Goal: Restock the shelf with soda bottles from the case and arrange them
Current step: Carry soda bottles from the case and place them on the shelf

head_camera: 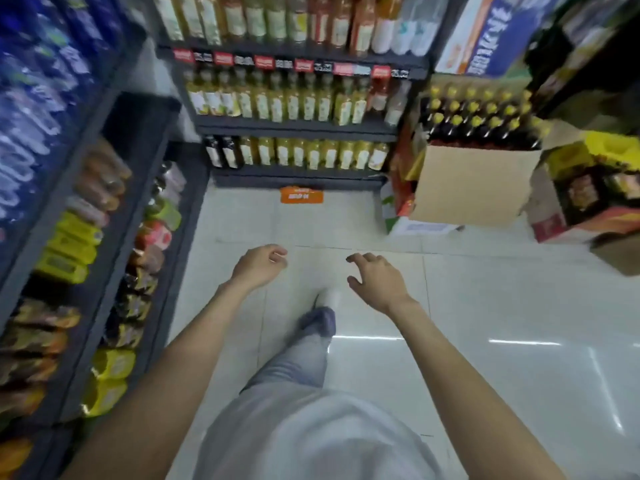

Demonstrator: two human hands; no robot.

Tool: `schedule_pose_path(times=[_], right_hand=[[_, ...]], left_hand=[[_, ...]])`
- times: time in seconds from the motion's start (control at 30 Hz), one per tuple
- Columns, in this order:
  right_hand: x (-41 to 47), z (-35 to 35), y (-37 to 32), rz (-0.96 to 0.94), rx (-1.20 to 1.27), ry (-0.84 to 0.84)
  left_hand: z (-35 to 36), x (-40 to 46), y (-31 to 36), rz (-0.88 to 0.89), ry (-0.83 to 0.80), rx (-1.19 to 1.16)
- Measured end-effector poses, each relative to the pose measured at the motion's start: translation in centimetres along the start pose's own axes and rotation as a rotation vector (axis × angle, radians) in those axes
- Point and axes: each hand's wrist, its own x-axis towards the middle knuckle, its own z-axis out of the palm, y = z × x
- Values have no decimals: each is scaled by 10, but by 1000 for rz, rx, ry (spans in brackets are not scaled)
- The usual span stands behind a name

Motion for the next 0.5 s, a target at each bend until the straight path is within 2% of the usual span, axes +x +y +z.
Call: schedule_pose_path(times=[0.13, 0.27, 0.37, 0.5], right_hand=[[61, -44, 106, 246, 40, -55], [108, -102, 194, 418, 129, -35], [148, -140, 251, 464, 219, 39], [216, -173, 329, 405, 274, 118]], left_hand=[[29, 113, 93, 3, -71, 184], [43, 194, 190, 90, -100, 101], [52, 249, 259, 194, -115, 6], [75, 316, 337, 297, -88, 46]])
